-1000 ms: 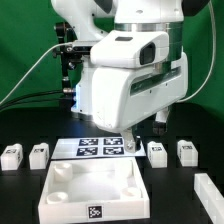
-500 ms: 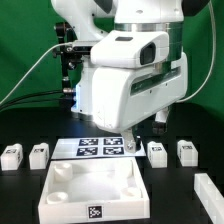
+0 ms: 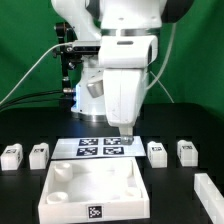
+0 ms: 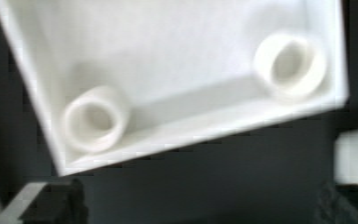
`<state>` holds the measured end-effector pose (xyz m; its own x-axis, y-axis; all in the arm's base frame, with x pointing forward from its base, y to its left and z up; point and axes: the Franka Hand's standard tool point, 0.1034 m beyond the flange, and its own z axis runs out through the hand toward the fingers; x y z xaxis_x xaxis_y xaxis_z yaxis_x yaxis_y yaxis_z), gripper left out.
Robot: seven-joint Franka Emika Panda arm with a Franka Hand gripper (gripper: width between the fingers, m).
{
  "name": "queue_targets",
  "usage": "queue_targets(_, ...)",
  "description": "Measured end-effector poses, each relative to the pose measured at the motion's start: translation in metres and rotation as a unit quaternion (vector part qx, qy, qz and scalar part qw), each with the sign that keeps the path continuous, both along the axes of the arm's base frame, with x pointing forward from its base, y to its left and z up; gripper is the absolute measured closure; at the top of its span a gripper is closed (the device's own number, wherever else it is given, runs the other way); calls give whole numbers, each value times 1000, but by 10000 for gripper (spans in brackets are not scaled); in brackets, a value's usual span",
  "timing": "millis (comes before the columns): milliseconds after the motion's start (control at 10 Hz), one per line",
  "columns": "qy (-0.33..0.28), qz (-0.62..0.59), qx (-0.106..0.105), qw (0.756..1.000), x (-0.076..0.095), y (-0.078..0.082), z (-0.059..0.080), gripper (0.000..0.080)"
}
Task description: Assemble one leg
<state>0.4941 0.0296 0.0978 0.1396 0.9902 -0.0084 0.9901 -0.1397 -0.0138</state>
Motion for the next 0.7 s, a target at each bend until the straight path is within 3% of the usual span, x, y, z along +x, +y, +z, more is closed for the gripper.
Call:
queue_targets(200,13,103,4,995,-28,-27,-18,150)
queue_targets(400,12,112,10,994,-47,-43,-41,150)
queue_targets(500,13,102,13,995,-54,-52,-55,150)
queue_targets(700,22,89,18,996,-55,-62,-70,150)
